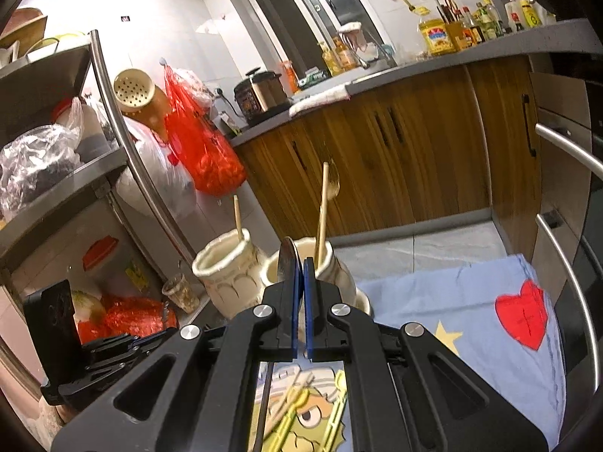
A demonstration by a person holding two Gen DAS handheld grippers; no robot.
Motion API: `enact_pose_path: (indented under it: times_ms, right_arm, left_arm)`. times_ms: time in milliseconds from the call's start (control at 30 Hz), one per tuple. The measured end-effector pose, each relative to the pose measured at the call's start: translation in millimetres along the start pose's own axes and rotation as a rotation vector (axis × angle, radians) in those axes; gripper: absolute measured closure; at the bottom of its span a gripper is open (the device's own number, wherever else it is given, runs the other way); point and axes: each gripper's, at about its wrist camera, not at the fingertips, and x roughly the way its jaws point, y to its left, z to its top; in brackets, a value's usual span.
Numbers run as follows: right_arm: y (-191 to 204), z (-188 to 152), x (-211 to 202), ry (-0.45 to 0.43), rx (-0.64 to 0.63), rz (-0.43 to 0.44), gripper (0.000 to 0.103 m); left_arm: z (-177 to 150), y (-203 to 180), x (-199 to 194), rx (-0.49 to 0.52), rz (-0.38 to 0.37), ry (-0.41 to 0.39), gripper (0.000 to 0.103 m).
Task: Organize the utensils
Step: 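Lift both steel spoons and carry them over the ceramic holder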
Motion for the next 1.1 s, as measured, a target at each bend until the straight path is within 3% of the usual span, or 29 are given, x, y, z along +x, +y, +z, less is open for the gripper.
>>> enact_pose_path:
  times_ms: [200, 500, 700, 900, 1100]
  right_arm:
    - [16, 26, 3, -0.058, -0.022, 0.007, 0.101]
    - [24, 65, 1, -0.174, -0.02, 0.009, 0.101]
    - [32, 90, 4, -0.257, -0.073, -0.038, 0.101]
    - [34, 98, 10, -0.334, -0.099, -0.072, 0.101]
    - [31, 86, 31, -0.358, -0.163, -0.163, 0.101]
  left_arm:
    - [31, 10, -21, -0.019, 0.003, -0.099, 0.099]
    - [81, 3, -37, 0.034, 0.029, -0.235, 0.099]
    - [117, -4, -35, 0.067, 0.06, -0.299, 0.099]
    - [131, -3, -19, 0.056, 0.121, -0.344, 0.099]
    - [124, 5, 13, 0.042, 0.165, -0.312, 0.099]
